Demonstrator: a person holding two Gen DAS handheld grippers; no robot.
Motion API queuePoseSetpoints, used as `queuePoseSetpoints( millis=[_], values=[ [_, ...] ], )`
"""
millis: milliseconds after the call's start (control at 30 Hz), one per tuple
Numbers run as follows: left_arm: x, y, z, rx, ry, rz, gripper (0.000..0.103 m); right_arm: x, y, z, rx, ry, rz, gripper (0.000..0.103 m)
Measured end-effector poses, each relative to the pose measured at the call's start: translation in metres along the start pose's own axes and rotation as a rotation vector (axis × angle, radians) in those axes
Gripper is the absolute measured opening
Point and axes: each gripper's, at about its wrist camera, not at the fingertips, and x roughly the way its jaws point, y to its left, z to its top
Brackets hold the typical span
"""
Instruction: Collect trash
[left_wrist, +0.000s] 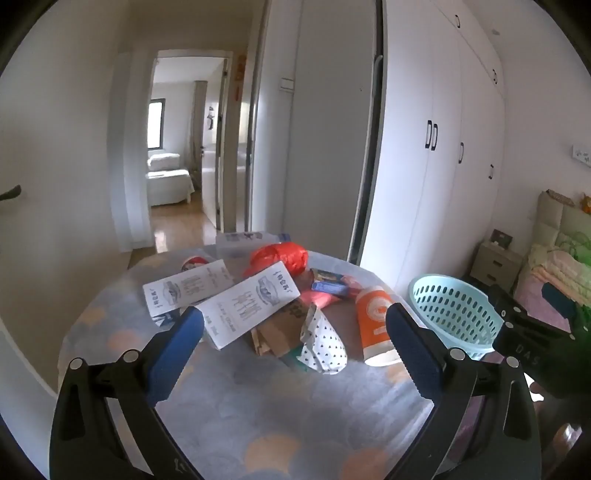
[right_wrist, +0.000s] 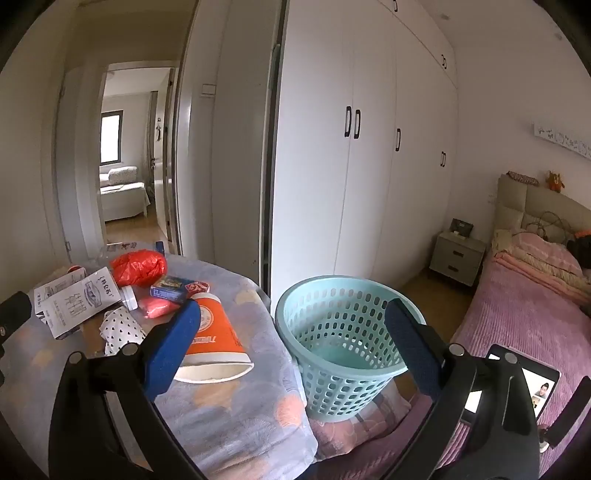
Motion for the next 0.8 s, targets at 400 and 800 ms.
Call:
queuePoseSetpoints(
  millis=[400,800],
  values=[
    [0.0049,-0.0016,0.0004,0.001,0.013,-0.003,0.095,0.0008,0.0041,-0.0008,-0.007,0.001,-0.005,0.095],
    [0.0052,-0.0016,-0.0003,0.001,0.012,-0.009,0.095,0.0026,0.0076,-0.0018,-0.011,0.005,-0.002,0.095]
  ],
)
